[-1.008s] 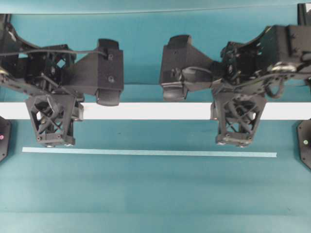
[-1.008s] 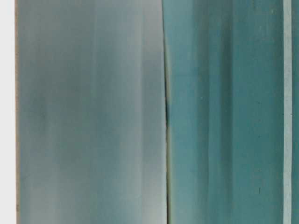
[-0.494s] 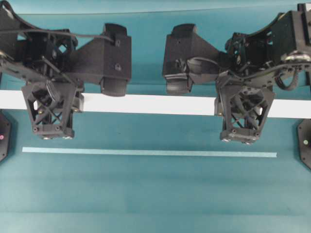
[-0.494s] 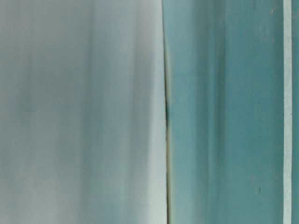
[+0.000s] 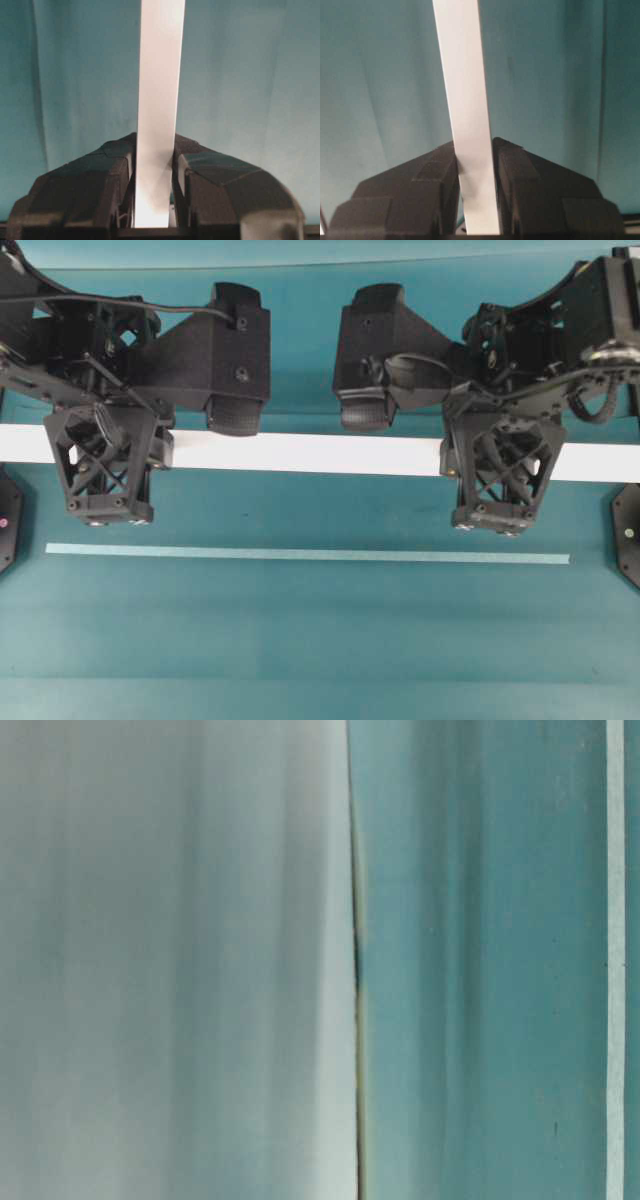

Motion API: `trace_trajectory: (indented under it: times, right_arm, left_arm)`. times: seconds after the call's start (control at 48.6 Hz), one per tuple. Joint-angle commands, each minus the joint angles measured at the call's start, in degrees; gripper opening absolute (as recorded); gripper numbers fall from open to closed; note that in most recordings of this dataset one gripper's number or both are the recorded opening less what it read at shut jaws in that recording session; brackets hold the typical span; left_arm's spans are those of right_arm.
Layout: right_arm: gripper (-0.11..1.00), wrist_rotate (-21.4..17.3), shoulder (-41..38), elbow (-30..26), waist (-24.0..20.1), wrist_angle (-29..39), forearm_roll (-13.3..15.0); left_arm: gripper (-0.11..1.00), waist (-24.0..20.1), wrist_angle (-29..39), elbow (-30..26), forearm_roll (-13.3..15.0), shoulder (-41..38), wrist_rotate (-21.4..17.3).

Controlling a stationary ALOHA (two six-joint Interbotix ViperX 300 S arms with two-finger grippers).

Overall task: Lift a wooden board with both hands.
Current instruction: 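Hold the board raised level with both grippers, then lower the board back onto the table with both grippers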

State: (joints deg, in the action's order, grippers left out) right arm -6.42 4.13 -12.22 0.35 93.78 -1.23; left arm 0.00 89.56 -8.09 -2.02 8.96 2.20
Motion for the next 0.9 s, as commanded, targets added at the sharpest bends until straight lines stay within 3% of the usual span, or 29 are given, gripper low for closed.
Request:
trace_trajectory:
  times: [0.0, 0.576, 0.884]
  right_arm:
    - [0.21, -1.23, -0.18, -2.37, 0.09, -1.32, 0.09]
    - [0.21, -0.70, -0.53, -1.14, 0.09, -1.23, 0.09]
    - [0.21, -0.18, -0.79, 5.71, -0.26, -4.83, 0.18]
  left_arm:
    - [0.17, 0.00, -1.58, -2.11, -0.18, 0.53, 0.09]
    - [0.17, -0.18, -1.67, -1.32, -0.18, 0.62, 0.26]
    - [0.17, 0.09, -8.70, 8.44, -0.18, 0.88, 0.88]
